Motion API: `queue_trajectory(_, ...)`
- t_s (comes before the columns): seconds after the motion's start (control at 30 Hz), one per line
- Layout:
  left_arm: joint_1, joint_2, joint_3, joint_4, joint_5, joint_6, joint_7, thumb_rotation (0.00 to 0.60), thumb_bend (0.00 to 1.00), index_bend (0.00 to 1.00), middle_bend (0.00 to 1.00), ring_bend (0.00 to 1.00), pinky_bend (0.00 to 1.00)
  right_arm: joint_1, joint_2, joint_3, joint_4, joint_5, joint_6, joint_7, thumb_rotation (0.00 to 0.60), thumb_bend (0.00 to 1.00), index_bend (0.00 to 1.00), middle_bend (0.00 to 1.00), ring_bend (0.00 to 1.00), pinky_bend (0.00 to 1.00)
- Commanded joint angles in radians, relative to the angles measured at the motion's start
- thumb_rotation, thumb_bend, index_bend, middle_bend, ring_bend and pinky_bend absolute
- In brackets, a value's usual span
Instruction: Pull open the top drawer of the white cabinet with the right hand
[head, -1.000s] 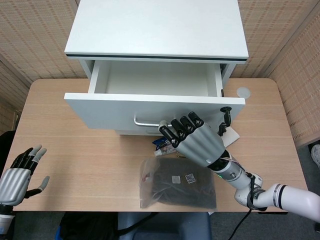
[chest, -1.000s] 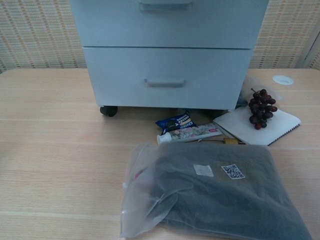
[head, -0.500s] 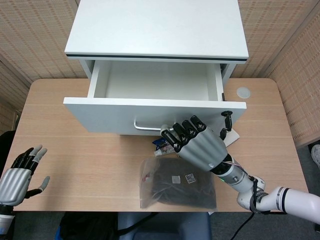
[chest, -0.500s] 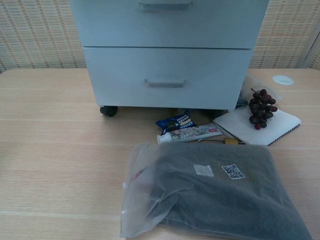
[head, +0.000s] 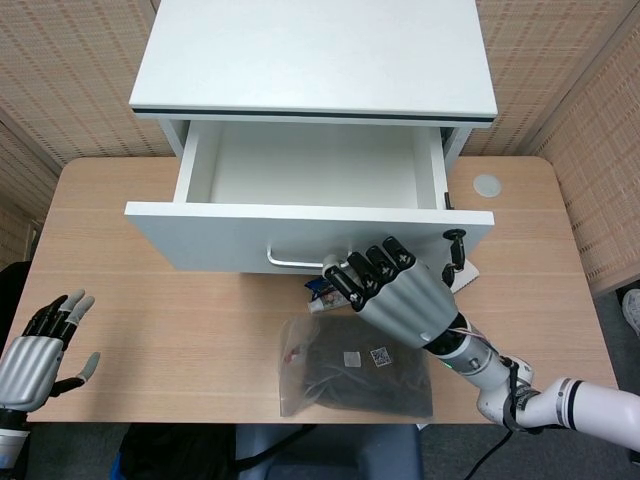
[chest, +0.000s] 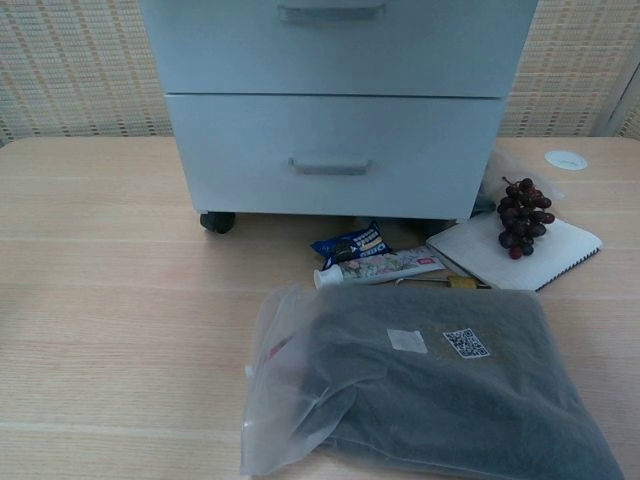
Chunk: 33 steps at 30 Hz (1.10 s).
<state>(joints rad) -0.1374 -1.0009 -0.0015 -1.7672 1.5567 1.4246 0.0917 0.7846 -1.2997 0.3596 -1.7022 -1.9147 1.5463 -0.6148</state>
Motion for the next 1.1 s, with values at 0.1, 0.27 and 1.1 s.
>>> queue_trajectory(0.1,-0.001,0.0,0.0,0.0,0.001,-0.002,0.0,0.6,0.38,0.06,0.0,0.03,0.11,-0.009,0.003,0.0,-0.005,0.0,0.002,0.004,0.6,0.23,0.41,0.91,0.97,1.0)
queue_trajectory(0.27,-0.003,-0.001,0.0,0.0,0.001,-0.003,0.002,0.6,0.38,0.06,0.0,0.03,0.11,-0.015,0.006,0.001,-0.006,-0.007,0.007,0.015,0.6,0.19,0.36,0.91,0.97,1.0)
queue_trajectory(1.1,-0.002,0.0,0.001,-0.005,0.002,-0.001,0.006,0.6,0.38,0.06,0.0,0.03,0.11,-0.094,0.041,-0.049,-0.063,-0.087,0.06,0.069,0.6,0.16,0.29,0.91,0.97,1.0)
